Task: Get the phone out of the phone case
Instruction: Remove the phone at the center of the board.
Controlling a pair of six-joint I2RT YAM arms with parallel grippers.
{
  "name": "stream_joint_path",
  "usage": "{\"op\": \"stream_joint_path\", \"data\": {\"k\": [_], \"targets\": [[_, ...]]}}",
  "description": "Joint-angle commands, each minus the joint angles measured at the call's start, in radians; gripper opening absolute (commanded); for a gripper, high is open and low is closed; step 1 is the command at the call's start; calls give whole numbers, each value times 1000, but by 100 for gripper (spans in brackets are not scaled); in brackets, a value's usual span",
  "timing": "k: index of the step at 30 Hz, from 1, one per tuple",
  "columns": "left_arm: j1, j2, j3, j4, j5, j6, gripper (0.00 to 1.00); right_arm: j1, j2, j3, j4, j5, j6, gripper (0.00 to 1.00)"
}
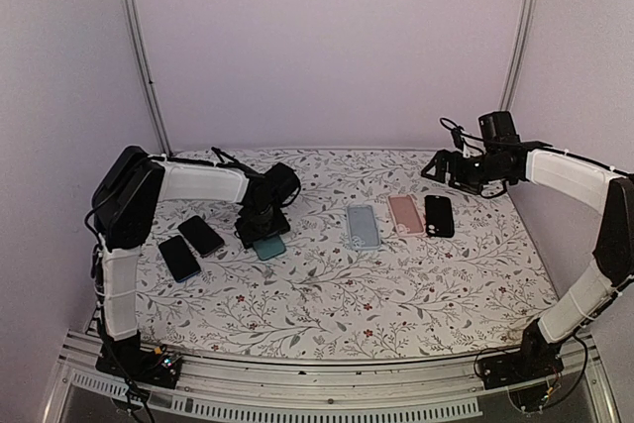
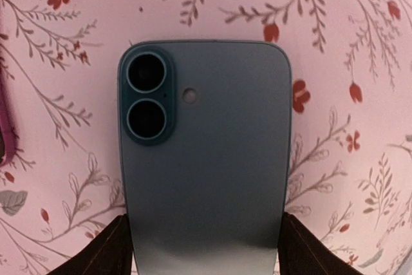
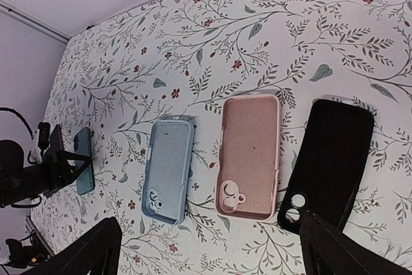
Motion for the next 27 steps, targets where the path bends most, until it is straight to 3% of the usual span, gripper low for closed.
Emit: {"op": "stream_joint_path", "data": {"k": [1, 13, 27], "targets": [[111, 13, -33, 47, 12, 39, 67, 26, 17, 44, -2, 7, 14, 99], [267, 62, -8, 76, 64, 53, 67, 88, 53, 86, -8, 20, 38, 99], [316, 22, -44, 82, 57, 52, 68, 143, 105, 142, -13, 27, 48, 99]]}}
